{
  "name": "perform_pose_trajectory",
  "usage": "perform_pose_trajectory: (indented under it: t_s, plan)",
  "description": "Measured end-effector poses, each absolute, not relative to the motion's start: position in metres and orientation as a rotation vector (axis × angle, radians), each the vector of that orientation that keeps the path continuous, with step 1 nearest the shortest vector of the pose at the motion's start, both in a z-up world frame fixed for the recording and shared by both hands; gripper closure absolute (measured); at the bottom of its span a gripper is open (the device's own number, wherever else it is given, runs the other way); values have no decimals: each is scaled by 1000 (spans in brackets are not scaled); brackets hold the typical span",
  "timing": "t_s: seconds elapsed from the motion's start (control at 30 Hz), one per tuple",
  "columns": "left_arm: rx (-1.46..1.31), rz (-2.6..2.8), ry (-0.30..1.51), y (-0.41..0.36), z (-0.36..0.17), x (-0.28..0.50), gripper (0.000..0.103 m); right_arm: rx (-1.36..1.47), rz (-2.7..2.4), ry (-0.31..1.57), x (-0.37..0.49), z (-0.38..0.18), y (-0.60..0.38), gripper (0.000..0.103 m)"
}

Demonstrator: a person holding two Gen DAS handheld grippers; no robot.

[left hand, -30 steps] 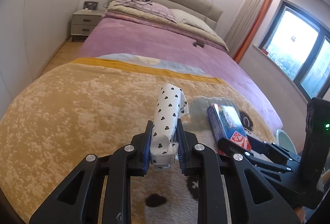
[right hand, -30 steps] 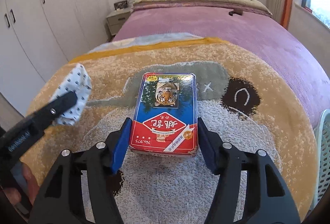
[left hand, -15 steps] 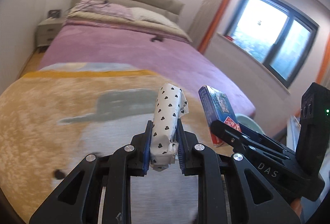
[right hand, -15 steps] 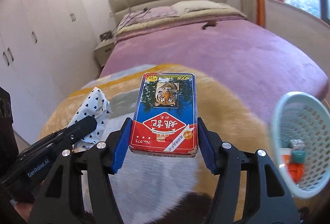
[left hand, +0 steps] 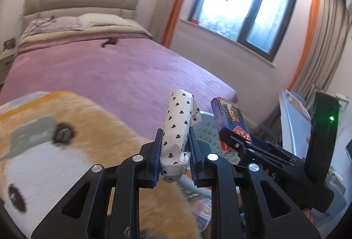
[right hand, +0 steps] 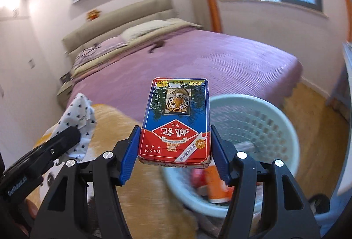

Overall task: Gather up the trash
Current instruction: 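Move the tissue and card box over the wastebasket and release them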

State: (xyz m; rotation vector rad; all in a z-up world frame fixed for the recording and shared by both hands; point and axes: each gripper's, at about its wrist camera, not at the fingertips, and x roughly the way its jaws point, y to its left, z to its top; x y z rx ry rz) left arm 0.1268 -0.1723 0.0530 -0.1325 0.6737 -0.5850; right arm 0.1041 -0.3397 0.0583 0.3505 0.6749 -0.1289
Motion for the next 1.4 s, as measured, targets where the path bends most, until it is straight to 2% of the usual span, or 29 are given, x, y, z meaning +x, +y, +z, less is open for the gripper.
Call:
perform_pose_trajectory:
  t_s: [0.27,0.33,0.37,0.47,0.57,0.7,1.13,1.4]
  plan:
    - [-88,-641,767,-240,21,158,83,480,-221,747,109,21,-410,45]
    - [-83,-610,776,-248,12,165,80,491,-240,771,112,14,-418,45]
    - [-97,-595,777,-251,9,169,76,503,-252,784,113,9,-422,44]
    - [-142,-603,789,-253,-1,173,45,530,-256,804,113,0,-430,43]
    - [-113,-609,778,-258,-3,167,42,504,-269,814,110,-3,-429,43]
    - [-125,-611,775,-251,-2,160,20,520,-255,813,105,-2,-431,43]
    - [-137,-417,650,-172,34,105,17,366,-191,759,83,45,-368,43]
    - [-37,-252,509,-118,44,51,11,228,-196,584,43,73,-314,33]
